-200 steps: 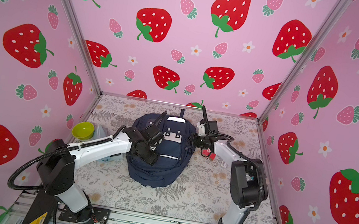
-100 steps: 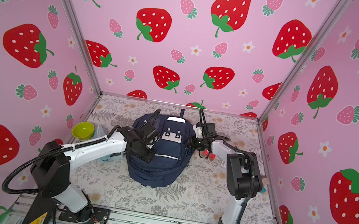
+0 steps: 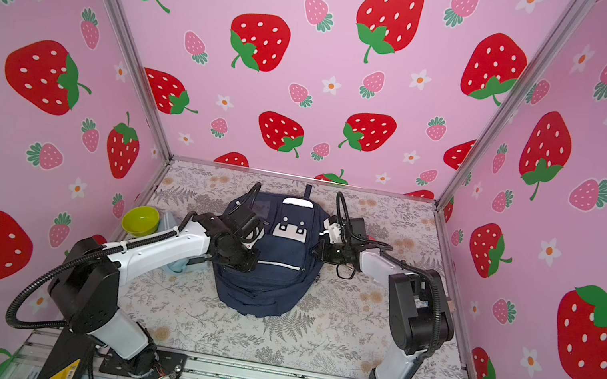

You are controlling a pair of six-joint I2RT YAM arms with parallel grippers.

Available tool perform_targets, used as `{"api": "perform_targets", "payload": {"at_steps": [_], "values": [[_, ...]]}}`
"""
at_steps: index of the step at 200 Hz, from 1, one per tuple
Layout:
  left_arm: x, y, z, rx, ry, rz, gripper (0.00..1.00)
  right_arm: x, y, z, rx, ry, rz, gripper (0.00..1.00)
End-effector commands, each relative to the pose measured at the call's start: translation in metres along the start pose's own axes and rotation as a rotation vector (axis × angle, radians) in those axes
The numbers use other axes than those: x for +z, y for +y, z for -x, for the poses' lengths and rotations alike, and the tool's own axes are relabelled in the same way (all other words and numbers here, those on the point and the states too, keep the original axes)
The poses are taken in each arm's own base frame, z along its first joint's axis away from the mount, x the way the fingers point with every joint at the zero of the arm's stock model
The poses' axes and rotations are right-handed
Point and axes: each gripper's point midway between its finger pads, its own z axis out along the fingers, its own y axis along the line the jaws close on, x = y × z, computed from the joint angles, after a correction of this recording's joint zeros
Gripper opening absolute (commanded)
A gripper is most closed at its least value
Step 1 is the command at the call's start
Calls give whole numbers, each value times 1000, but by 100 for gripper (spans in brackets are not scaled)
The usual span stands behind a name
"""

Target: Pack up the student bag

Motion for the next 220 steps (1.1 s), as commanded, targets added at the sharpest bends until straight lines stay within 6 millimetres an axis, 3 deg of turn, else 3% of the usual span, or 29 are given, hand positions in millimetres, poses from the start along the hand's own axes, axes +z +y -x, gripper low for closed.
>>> {"api": "perform_targets", "payload": {"at_steps": [1, 58, 69, 125, 131, 147, 160, 195, 220], "values": [[-6, -3, -1, -14, -2, -32, 15, -4, 12, -7, -25, 4, 11, 29], [-5, -2, -2, -30, 2, -48, 7, -6, -3, -18, -26, 20, -102, 10], [-4, -1, -2, -41, 3, -54, 0, -8, -4, -20, -36, 24, -132, 8], [-2, -1, 5, -202, -10, -193, 0, -26, 5, -36, -175, 23, -331, 6], [-2, -2, 5, -212, -10, -201, 4, -26, 4, -40, -185, 29, -356, 6], [-2, -2, 2, -233, -7, -209, 32, -24, 1, -50, -186, 49, -387, 6], [-1, -1, -3, -242, 1, -209, 42, -24, -4, -56, -176, 64, -407, 11], [-7, 9, -18, -245, 9, -172, 45, -30, -9, -60, -156, 59, -436, 14], [-10, 12, -28, -235, 23, -162, 44, -34, -5, -57, -166, 54, -433, 22]]}}
